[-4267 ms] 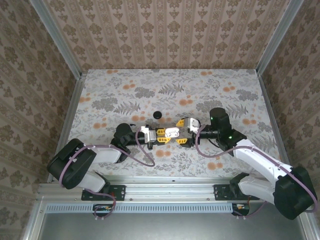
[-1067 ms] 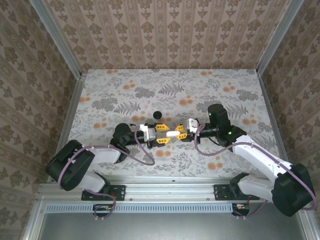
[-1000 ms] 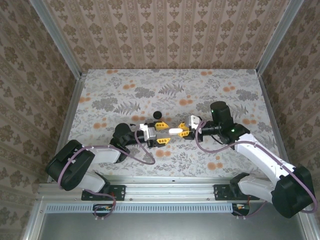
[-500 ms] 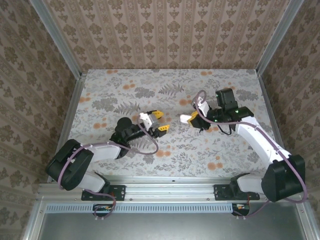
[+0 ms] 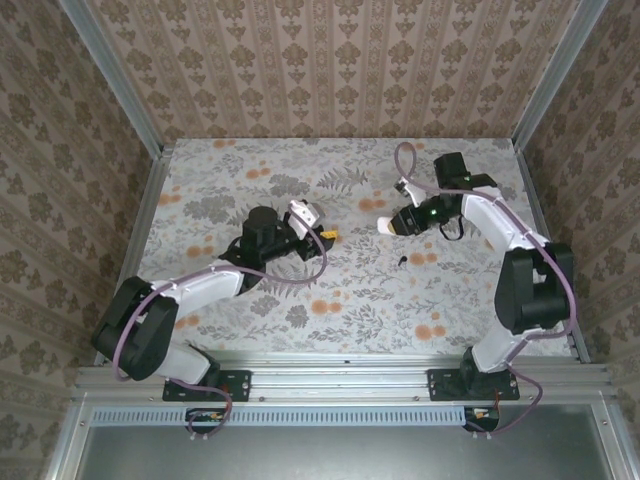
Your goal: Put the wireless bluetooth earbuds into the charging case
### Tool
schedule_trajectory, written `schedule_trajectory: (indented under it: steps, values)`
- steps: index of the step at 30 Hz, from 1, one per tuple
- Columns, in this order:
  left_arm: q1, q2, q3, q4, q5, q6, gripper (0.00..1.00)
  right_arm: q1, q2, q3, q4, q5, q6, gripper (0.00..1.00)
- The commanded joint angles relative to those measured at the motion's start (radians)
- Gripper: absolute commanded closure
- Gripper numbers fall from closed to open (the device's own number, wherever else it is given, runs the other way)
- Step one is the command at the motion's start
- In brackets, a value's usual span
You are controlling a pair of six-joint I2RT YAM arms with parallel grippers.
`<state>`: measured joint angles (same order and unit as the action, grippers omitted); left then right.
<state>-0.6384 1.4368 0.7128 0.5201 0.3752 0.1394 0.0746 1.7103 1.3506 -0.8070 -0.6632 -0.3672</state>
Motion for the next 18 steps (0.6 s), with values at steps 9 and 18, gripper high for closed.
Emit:
schedule_trajectory:
  steps: [9,18]
  values:
    - [0.008,0.074,0.136,-0.229,-0.114,-0.036,0.4,-0.111,0.245,0.187,-0.275,0.064,0.008,0.75]
    - [0.008,0.146,0.243,-0.412,-0.149,-0.08,0.44,-0.194,0.365,0.251,-0.403,0.092,-0.057,0.74]
